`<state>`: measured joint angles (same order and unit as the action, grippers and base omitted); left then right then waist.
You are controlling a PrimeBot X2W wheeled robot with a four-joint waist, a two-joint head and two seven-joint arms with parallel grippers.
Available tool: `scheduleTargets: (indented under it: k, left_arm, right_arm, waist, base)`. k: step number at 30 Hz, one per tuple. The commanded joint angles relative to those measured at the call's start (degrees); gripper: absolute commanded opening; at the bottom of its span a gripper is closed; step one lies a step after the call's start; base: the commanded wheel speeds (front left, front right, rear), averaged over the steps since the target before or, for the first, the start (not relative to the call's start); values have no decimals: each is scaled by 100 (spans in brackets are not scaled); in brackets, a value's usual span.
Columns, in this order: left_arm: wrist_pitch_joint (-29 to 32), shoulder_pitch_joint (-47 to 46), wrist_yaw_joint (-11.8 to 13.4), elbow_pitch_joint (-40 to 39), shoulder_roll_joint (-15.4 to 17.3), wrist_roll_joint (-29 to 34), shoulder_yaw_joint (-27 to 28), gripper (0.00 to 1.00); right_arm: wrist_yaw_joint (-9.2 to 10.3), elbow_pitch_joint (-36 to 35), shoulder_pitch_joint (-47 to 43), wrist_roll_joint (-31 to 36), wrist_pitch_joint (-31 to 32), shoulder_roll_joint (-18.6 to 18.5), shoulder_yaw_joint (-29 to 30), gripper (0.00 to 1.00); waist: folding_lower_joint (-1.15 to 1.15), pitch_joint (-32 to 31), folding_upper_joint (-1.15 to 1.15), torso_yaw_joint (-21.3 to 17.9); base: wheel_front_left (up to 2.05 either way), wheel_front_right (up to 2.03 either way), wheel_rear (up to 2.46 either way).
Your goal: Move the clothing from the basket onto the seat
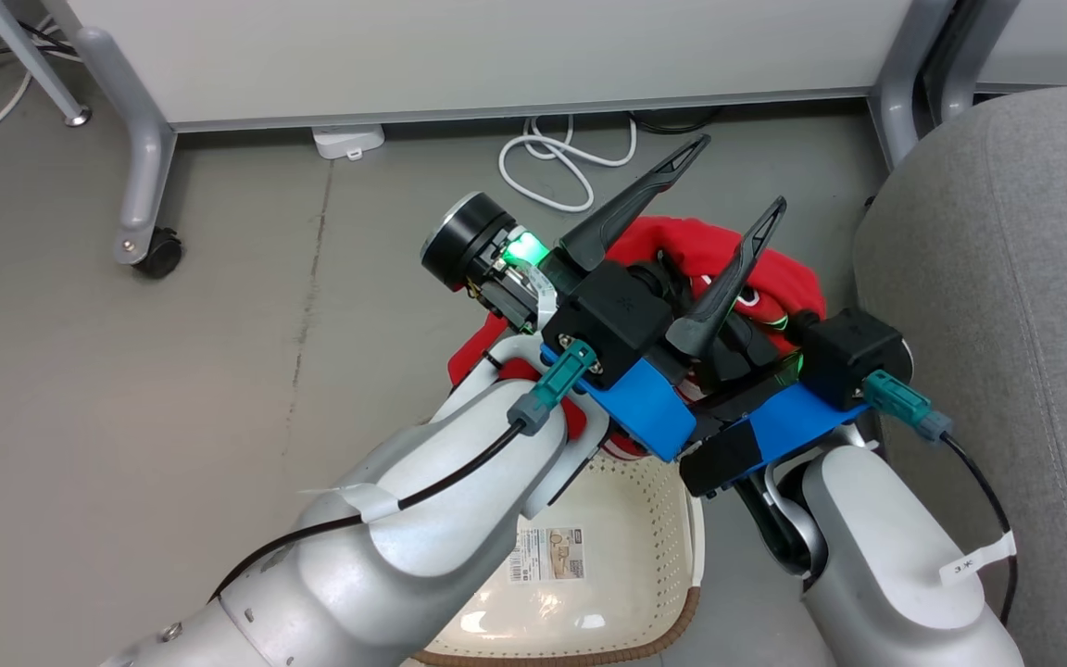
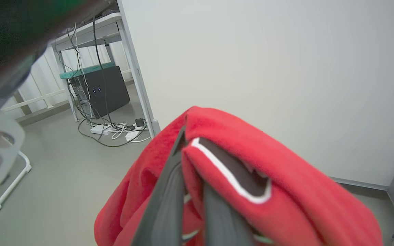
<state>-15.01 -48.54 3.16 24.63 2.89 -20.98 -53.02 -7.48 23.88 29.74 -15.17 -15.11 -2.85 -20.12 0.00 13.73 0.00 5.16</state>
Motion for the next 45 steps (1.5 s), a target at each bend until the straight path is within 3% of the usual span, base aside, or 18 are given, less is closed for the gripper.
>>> scheduleTargets:
  k: [1,22,45]
  left_arm:
    - [-26,7,-10,15,-1,26,5,100]
    - [-22,-117,-165,271,7,141,-41,100]
    - [-21,-12,-377,568,2,241,-481,100]
  right_arm:
    - [-3,-14,-32,33,-8,-6,38,0]
    - [-3,-376,-309,573,-9,-3,1280,0]
    - [-3,-1131,-826,939,-8,-4,2482,0]
  waist:
    - [0,26,0,-49]
    - [0,340,0,-973]
    - [0,514,0,-2105]
  base:
    - [0,0,0]
    - [0,0,0]
    - [0,0,0]
